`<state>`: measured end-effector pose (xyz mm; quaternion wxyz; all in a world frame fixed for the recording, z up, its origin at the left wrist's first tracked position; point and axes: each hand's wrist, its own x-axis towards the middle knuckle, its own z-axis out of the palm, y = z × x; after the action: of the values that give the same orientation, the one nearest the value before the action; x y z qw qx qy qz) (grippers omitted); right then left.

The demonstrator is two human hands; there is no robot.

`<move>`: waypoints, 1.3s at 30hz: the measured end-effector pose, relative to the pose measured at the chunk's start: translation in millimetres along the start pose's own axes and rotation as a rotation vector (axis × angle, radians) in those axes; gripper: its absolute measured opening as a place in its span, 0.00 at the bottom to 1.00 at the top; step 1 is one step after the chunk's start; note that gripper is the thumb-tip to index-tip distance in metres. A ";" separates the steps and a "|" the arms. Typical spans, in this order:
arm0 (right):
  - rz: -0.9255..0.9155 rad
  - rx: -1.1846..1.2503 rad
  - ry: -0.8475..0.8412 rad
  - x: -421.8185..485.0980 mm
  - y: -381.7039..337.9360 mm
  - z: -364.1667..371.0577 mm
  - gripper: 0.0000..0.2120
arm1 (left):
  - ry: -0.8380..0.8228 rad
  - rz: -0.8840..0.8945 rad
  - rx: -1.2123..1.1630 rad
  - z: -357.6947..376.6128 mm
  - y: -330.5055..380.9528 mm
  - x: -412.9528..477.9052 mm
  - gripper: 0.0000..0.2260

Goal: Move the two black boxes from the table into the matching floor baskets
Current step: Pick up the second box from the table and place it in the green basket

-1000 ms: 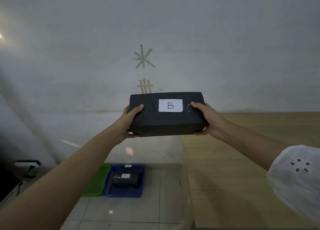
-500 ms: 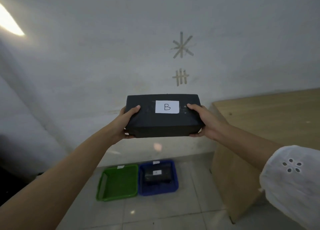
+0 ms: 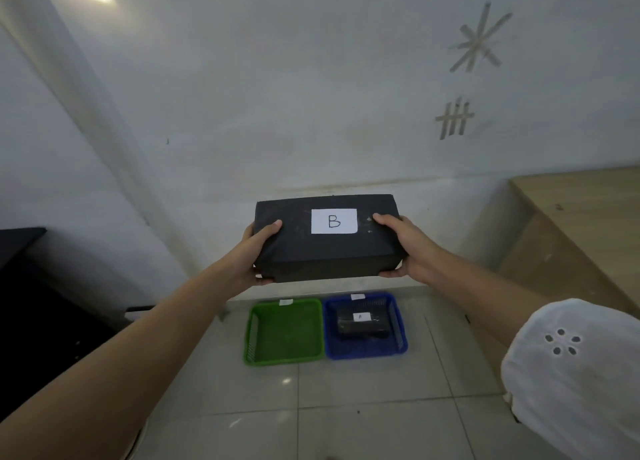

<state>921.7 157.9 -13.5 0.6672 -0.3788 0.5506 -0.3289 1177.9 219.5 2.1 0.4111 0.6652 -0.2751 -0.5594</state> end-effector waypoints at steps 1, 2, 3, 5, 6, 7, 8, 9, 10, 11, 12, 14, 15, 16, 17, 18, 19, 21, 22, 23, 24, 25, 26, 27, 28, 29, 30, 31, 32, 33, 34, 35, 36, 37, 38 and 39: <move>0.004 -0.005 0.001 11.7 0.1 9.1 0.20 | 0.002 -0.009 -0.011 -8.3 0.3 11.1 0.24; 0.010 -0.010 0.003 23.8 0.0 18.6 0.20 | 0.007 -0.021 -0.020 -16.7 1.4 22.7 0.24; 0.016 -0.014 0.005 35.7 -0.1 28.1 0.20 | 0.012 -0.032 -0.025 -25.0 2.8 34.3 0.24; 0.025 -0.022 0.008 59.6 0.6 47.5 0.20 | 0.018 -0.046 -0.016 -41.6 6.3 57.9 0.24; 0.030 -0.028 0.009 71.2 1.2 57.2 0.19 | 0.023 -0.052 -0.006 -49.6 7.4 69.5 0.24; 0.034 -0.033 0.010 82.5 1.9 66.4 0.19 | 0.028 -0.055 0.002 -57.5 7.8 80.8 0.24; 0.039 -0.038 0.011 93.6 2.9 75.3 0.19 | 0.031 -0.057 0.010 -65.1 7.6 92.2 0.24; 0.044 -0.041 0.013 104.8 4.2 83.5 0.19 | 0.032 -0.060 0.015 -72.3 7.0 103.4 0.25; 0.052 -0.044 0.014 115.7 6.5 90.8 0.19 | 0.031 -0.068 0.016 -79.1 5.4 114.7 0.25; 0.061 -0.047 0.014 127.1 9.9 97.8 0.19 | 0.029 -0.078 0.017 -85.8 2.4 126.6 0.26; 0.069 -0.051 0.013 139.1 14.3 104.1 0.19 | 0.027 -0.091 0.016 -92.2 -1.7 139.1 0.26; 0.091 -0.063 0.014 164.2 26.7 115.1 0.18 | 0.033 -0.124 0.004 -103.0 -14.4 165.7 0.26; 0.103 -0.067 0.017 178.7 35.2 120.2 0.17 | 0.040 -0.139 0.000 -108.1 -22.3 180.7 0.26; 0.115 -0.071 0.021 194.0 44.5 125.3 0.16 | 0.046 -0.153 -0.006 -112.8 -31.0 196.5 0.26; 0.133 -0.074 0.025 209.3 54.9 129.9 0.15 | 0.046 -0.172 -0.015 -116.8 -40.7 212.7 0.26; 0.154 -0.077 0.029 225.2 66.4 134.6 0.14 | 0.046 -0.193 -0.024 -120.6 -51.6 229.5 0.25; 0.175 -0.079 0.030 241.8 78.7 139.7 0.14 | 0.051 -0.209 -0.032 -125.0 -63.3 246.4 0.25; 0.227 -0.083 0.041 274.9 107.2 147.8 0.14 | 0.066 -0.241 -0.033 -134.4 -89.4 281.1 0.25; 0.253 -0.089 0.044 291.9 122.6 150.6 0.13 | 0.072 -0.259 -0.031 -139.5 -103.6 299.0 0.25; 0.280 -0.092 0.045 308.6 139.1 152.9 0.12 | 0.073 -0.282 -0.022 -144.7 -118.5 316.6 0.26; 0.304 -0.092 0.047 324.0 155.3 154.8 0.11 | 0.068 -0.302 -0.009 -149.5 -132.9 332.7 0.26; 0.319 -0.092 0.051 339.3 171.2 156.6 0.11 | 0.054 -0.316 0.007 -154.5 -146.7 347.3 0.27; 0.325 -0.095 0.054 354.5 186.6 158.7 0.10 | 0.034 -0.325 0.021 -159.4 -160.6 361.0 0.27; 0.323 -0.101 0.057 369.4 201.3 160.6 0.10 | 0.012 -0.329 0.036 -163.8 -174.6 374.2 0.27; 0.319 -0.109 0.060 383.7 215.9 162.2 0.11 | -0.005 -0.330 0.047 -167.7 -189.1 387.2 0.27; 0.314 -0.118 0.063 395.0 228.9 162.4 0.12 | -0.016 -0.330 0.051 -171.0 -202.1 398.3 0.27; 0.312 -0.128 0.064 406.3 243.3 163.1 0.12 | -0.019 -0.330 0.042 -173.6 -216.3 409.7 0.27; 0.317 -0.136 0.066 417.6 259.5 163.6 0.13 | -0.015 -0.331 0.027 -175.4 -231.7 421.3 0.28; 0.327 -0.146 0.069 428.3 276.9 163.8 0.13 | -0.010 -0.337 0.014 -177.1 -248.0 432.1 0.28; 0.340 -0.157 0.073 438.5 296.0 163.7 0.13 | -0.008 -0.347 0.002 -177.9 -265.6 441.8 0.28; 0.353 -0.174 0.076 447.2 314.4 163.6 0.13 | -0.011 -0.357 -0.007 -178.2 -282.4 449.4 0.28; 0.369 -0.191 0.074 454.8 332.0 163.6 0.13 | -0.016 -0.365 -0.011 -179.0 -298.5 455.0 0.27; 0.387 -0.207 0.072 461.4 348.4 163.4 0.13 | -0.020 -0.373 -0.012 -179.7 -314.2 459.8 0.26; 0.407 -0.220 0.071 467.5 363.8 163.0 0.12 | -0.021 -0.381 -0.013 -180.6 -329.7 464.1 0.25; 0.424 -0.234 0.070 472.8 377.6 162.9 0.12 | -0.022 -0.389 -0.016 -181.9 -344.6 468.6 0.24; 0.436 -0.246 0.067 477.8 390.6 162.8 0.12 | -0.023 -0.394 -0.022 -183.5 -359.1 473.2 0.24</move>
<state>1175.2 -33.8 -567.0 0.6527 -0.3183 0.6770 -0.1198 1427.7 55.9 -543.2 0.2978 0.6953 -0.1383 -0.6394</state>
